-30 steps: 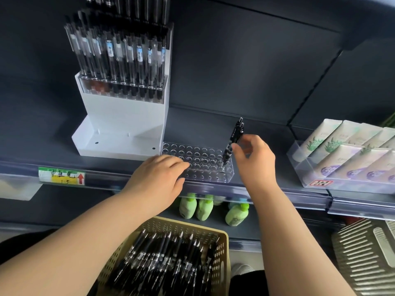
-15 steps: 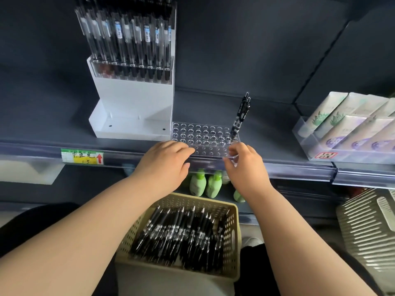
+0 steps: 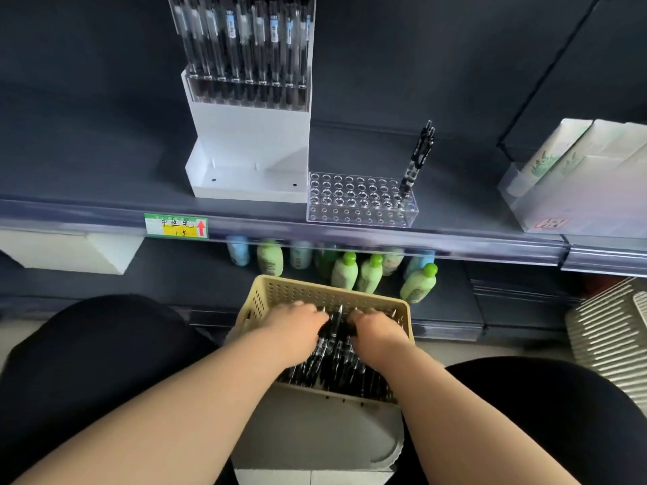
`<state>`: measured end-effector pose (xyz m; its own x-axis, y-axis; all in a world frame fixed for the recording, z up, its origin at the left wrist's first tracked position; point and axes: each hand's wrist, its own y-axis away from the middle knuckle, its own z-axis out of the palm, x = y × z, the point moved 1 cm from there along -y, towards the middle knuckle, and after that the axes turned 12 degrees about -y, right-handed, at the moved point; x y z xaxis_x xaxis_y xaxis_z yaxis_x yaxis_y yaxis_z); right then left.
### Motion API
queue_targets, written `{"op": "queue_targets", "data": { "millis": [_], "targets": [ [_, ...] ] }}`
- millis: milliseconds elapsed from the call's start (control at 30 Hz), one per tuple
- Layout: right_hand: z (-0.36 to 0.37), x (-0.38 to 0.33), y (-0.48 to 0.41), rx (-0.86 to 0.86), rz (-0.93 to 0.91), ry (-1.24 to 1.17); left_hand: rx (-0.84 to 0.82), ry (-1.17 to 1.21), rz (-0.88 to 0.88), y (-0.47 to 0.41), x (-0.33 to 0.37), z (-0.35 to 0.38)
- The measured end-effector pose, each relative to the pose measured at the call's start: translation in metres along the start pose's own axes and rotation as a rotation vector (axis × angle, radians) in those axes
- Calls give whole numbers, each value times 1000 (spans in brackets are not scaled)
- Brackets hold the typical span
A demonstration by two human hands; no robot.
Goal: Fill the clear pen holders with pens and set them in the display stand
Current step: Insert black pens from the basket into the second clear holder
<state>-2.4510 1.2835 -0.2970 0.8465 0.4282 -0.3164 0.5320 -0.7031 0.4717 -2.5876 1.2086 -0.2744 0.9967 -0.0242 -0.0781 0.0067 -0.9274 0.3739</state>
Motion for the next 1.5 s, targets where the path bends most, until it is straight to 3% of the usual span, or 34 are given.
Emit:
{"op": "queue_targets", "data": {
  "millis": [133, 333, 533, 633, 800, 1033, 1167, 1267, 1367, 1500],
  "targets": [
    [18, 1, -5, -101, -45, 131, -183, -68, 53, -9, 5, 30],
    [41, -8, -18, -216, -190, 399, -316, -142, 126, -30, 12, 53],
    [49, -7, -30, -203, -288, 523, -97, -378, 379, -40, 15, 59],
    [44, -3, -32, -206, -297, 565, -29, -424, 409, -43, 8, 62],
    [27, 5, -24, -178, -233, 370, -71, -555, 398, -42, 0, 69],
    [7, 9, -16, 40, -192, 61, 46, -530, 396, -34, -7, 54],
    [-17, 3, -6, 310, -259, -177, 177, -383, 257, -33, -18, 36],
    [-51, -4, 3, 545, -318, -409, 535, -174, 174, -27, -16, 3],
    [-98, -8, 9, 718, -337, -706, 914, 140, 233, -28, -10, -31],
    [-166, -6, 13, 816, -382, -966, 1125, 464, 195, -32, -2, -94]
  ]
}}
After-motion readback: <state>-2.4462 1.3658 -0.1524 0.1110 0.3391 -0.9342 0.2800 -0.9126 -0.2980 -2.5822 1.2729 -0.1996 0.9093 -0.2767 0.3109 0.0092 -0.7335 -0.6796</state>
